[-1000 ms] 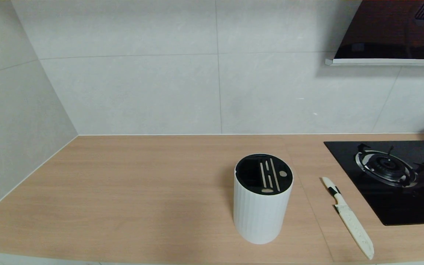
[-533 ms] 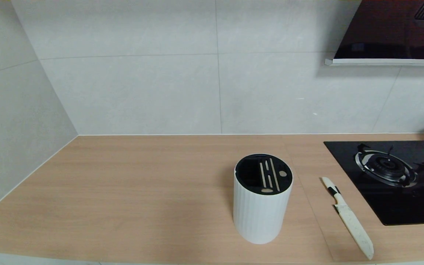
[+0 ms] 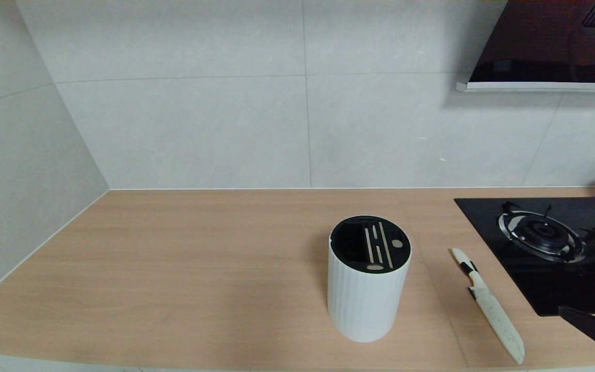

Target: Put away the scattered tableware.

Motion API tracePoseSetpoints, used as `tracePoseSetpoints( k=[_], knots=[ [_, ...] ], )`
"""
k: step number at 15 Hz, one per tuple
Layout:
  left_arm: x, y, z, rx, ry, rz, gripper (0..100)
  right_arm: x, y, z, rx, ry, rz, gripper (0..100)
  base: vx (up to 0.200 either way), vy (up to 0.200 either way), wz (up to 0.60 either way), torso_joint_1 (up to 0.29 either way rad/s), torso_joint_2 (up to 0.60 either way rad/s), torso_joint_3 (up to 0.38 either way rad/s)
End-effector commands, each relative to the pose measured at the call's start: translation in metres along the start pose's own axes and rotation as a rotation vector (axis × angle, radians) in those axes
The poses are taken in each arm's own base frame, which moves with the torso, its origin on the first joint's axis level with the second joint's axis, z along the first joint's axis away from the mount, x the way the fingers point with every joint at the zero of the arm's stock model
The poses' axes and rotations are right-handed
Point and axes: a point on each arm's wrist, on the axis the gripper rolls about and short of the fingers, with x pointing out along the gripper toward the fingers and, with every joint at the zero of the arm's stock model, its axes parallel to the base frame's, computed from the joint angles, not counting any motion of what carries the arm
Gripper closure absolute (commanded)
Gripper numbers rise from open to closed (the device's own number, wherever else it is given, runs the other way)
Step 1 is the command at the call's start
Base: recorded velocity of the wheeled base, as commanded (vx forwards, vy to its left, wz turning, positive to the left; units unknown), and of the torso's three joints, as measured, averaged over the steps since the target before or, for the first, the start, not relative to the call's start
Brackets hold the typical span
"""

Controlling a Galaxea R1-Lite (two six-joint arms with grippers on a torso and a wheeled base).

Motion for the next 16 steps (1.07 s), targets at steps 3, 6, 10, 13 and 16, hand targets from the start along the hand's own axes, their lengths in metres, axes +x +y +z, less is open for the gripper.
tracePoseSetpoints(
  k=[3, 6, 10, 13, 16],
  knots=[
    [0.0, 0.0, 0.0, 0.0, 0.0, 0.001, 0, 0.143, 0.007, 0.001, -0.041, 0.255, -0.028, 0, 0.0, 0.0, 0.0, 0.0, 0.0, 0.0],
    [0.0, 0.0, 0.0, -0.002, 0.0, 0.001, 0, 0.173, 0.007, -0.004, -0.054, 0.254, -0.07, 0, 0.0, 0.0, 0.0, 0.0, 0.0, 0.0],
    [0.0, 0.0, 0.0, -0.002, 0.0, 0.001, 0, 0.195, 0.003, -0.019, -0.046, 0.291, -0.081, 0, 0.0, 0.0, 0.0, 0.0, 0.0, 0.0],
    [0.0, 0.0, 0.0, -0.002, 0.0, 0.001, 0, 0.208, 0.003, -0.029, -0.046, 0.315, -0.083, 0, 0.0, 0.0, 0.0, 0.0, 0.0, 0.0],
    [0.0, 0.0, 0.0, -0.002, 0.0, 0.001, 0, 0.222, -0.003, -0.037, -0.029, 0.299, -0.099, 0, 0.0, 0.0, 0.0, 0.0, 0.0, 0.0]
  ],
)
